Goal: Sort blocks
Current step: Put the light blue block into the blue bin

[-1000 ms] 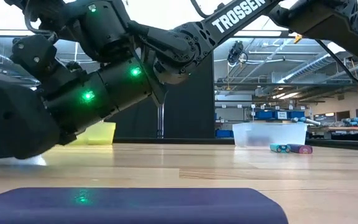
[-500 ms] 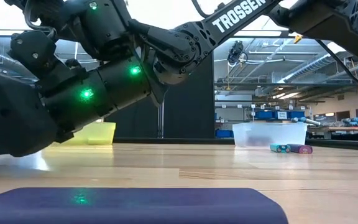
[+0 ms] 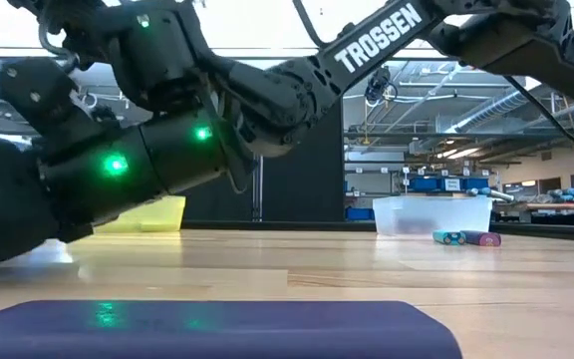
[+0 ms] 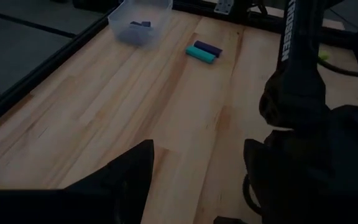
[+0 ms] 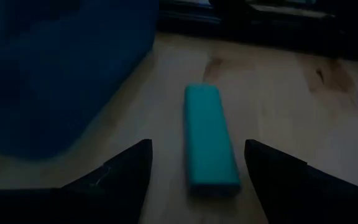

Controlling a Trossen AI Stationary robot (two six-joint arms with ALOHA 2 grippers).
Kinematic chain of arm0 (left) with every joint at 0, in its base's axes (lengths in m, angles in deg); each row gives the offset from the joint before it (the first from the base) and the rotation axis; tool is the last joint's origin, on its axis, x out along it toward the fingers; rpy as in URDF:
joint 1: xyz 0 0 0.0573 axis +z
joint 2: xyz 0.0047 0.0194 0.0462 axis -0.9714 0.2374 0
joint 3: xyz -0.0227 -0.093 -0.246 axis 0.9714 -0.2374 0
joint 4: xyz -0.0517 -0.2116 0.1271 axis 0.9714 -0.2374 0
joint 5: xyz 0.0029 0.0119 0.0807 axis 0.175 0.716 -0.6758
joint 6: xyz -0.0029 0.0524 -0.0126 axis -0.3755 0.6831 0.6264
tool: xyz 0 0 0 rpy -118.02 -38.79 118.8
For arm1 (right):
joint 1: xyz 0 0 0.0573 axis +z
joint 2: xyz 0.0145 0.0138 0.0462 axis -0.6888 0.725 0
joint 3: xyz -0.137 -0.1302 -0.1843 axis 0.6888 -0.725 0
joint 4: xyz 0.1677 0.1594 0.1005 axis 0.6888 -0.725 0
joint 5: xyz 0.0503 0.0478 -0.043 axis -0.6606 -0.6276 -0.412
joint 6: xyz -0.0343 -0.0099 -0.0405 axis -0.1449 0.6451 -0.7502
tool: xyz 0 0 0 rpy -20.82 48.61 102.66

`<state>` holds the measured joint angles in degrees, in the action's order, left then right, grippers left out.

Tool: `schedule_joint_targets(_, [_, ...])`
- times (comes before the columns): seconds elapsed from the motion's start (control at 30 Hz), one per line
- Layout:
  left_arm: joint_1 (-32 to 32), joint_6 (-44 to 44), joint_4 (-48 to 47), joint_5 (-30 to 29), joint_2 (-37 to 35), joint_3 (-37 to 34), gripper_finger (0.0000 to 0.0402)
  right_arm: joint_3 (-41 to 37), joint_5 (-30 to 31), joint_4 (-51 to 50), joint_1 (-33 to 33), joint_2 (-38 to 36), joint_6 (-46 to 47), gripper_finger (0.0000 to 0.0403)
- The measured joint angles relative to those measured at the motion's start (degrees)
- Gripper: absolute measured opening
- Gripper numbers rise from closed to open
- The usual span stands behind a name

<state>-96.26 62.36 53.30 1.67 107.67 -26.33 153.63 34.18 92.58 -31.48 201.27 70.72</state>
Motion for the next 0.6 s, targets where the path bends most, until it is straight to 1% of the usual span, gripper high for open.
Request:
schedule_joint_targets(0.17, [0.0,0.5,0.2,0.0,0.0,0.0,0.0257,1.1,-1.7,-1.3,-0.3,0.4,1.5,0.0266])
schedule_joint_targets(0.33, [0.0,1.8,1.1,0.0,0.0,0.0,0.0257,1.0,-2.2,-2.8,-0.5,0.5,2.0,0.0250])
schedule_joint_targets(0.47, [0.0,1.9,1.5,0.1,0.0,0.0,0.0257,1.1,-1.3,-3.6,-0.5,0.4,2.4,0.0225])
schedule_joint_targets(0.6, [0.0,1.9,1.5,0.1,0.0,0.0,0.0257,1.1,-0.9,-4.0,-0.5,0.4,2.7,0.0186])
